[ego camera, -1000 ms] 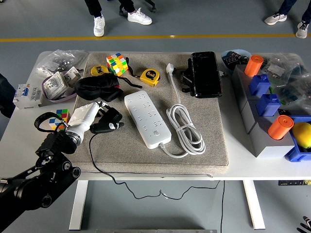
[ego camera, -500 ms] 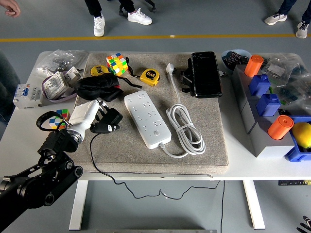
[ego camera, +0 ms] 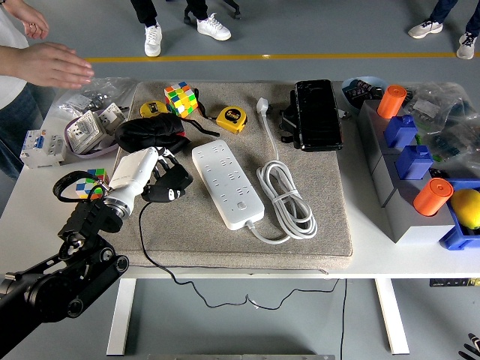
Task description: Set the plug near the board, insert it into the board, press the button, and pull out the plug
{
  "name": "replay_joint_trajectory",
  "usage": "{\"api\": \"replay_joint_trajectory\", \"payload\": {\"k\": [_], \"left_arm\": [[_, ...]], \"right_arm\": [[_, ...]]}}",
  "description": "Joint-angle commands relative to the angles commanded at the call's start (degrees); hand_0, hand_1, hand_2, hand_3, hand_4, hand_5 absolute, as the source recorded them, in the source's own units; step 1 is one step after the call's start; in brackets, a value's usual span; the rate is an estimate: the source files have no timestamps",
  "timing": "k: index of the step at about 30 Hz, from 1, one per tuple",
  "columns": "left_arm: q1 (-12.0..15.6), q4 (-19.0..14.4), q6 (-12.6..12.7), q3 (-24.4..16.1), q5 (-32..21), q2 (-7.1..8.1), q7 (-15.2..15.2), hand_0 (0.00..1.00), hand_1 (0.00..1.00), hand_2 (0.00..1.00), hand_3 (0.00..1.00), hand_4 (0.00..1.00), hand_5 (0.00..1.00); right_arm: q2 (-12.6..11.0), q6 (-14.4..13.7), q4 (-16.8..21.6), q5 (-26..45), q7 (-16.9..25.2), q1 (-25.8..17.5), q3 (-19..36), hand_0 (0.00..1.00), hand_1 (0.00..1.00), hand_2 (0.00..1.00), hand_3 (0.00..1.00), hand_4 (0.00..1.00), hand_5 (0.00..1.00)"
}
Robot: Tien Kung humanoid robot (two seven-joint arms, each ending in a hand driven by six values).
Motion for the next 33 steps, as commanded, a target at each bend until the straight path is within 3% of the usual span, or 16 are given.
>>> {"api": "replay_joint_trajectory", "payload": {"k": [3,8,12,21,33], "left_arm": [[0.0,-0.5,0.3,0.3,-2.0,0.42,-2.3,0.226,0.360,0.434,0.539,0.849,0.002],[-1.1,-0.7,0.1,2.1,-7.5,1.39,-8.8,0.228,0.366,0.431,0.539,0.835,0.002],[-2.5,-0.5,-0.5,4.3,-10.3,1.90,-10.9,0.228,0.366,0.431,0.539,0.835,0.002],[-6.4,1.4,-2.4,9.4,-13.4,1.69,-12.0,0.234,0.372,0.434,0.541,0.831,0.002],[-9.3,5.5,-2.0,11.6,-13.1,0.45,-12.1,0.241,0.374,0.436,0.542,0.830,0.002]], "right_arm": [[0.0,0.0,0.0,0.0,0.0,0.0,-0.1,0.594,0.644,0.592,0.494,0.770,0.500],[0.0,0.0,0.0,0.0,0.0,0.0,0.0,0.594,0.644,0.592,0.495,0.769,0.499],[0.0,0.0,0.0,0.0,0.0,0.0,0.0,0.594,0.644,0.592,0.495,0.769,0.499],[0.0,0.0,0.0,0.1,0.0,0.1,-0.2,0.594,0.644,0.591,0.495,0.768,0.498],[-0.1,0.1,0.1,0.2,0.0,0.1,-0.2,0.594,0.644,0.592,0.495,0.769,0.496]]}}
